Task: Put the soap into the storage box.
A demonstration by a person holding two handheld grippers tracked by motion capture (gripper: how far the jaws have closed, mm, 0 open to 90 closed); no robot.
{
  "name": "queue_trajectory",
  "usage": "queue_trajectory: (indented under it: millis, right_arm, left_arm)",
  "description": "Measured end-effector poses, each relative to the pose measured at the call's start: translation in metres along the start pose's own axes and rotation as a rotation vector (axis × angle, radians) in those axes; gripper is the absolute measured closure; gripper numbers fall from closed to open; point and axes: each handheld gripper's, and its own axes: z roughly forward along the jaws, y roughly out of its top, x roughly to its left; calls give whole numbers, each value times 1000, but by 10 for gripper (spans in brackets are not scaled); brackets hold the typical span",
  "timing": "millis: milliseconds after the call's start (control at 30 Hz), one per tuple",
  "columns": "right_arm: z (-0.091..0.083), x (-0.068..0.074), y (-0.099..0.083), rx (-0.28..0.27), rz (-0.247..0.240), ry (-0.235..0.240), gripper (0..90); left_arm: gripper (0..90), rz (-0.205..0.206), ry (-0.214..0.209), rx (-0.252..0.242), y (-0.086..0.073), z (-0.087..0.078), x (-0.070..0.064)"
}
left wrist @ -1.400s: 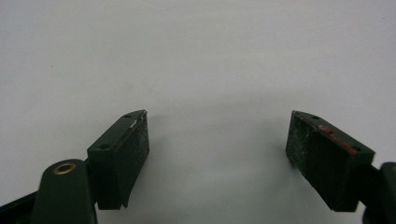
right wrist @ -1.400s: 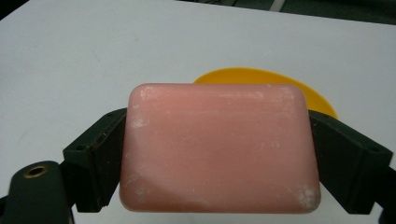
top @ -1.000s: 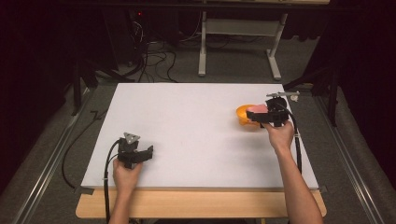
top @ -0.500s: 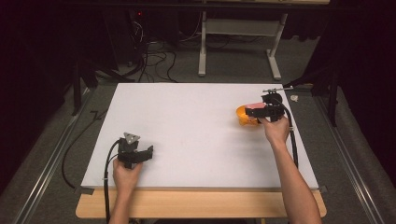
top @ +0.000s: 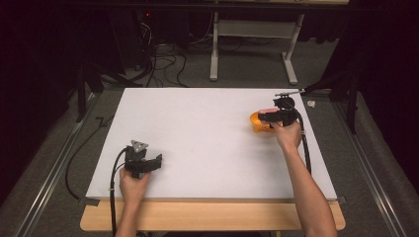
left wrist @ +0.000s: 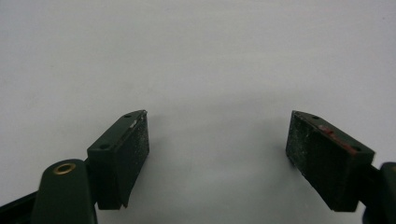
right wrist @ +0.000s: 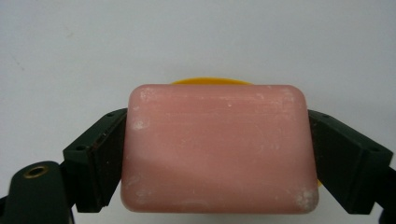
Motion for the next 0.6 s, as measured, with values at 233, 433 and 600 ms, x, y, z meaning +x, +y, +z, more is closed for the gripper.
queue_trajectory:
  millis: [233, 433, 600]
  right_arm:
    - [8, -1, 0, 9, 14, -18, 136]
    - [12, -2, 1, 13, 25, -26, 137]
    - [15, -4, 1, 18, 36, -32, 137]
  left_arm:
    - [216, 1, 2, -2, 0, 0, 0]
    - [216, 1, 2, -1, 0, 0, 0]
    - [216, 2, 3, -2, 0, 0, 0]
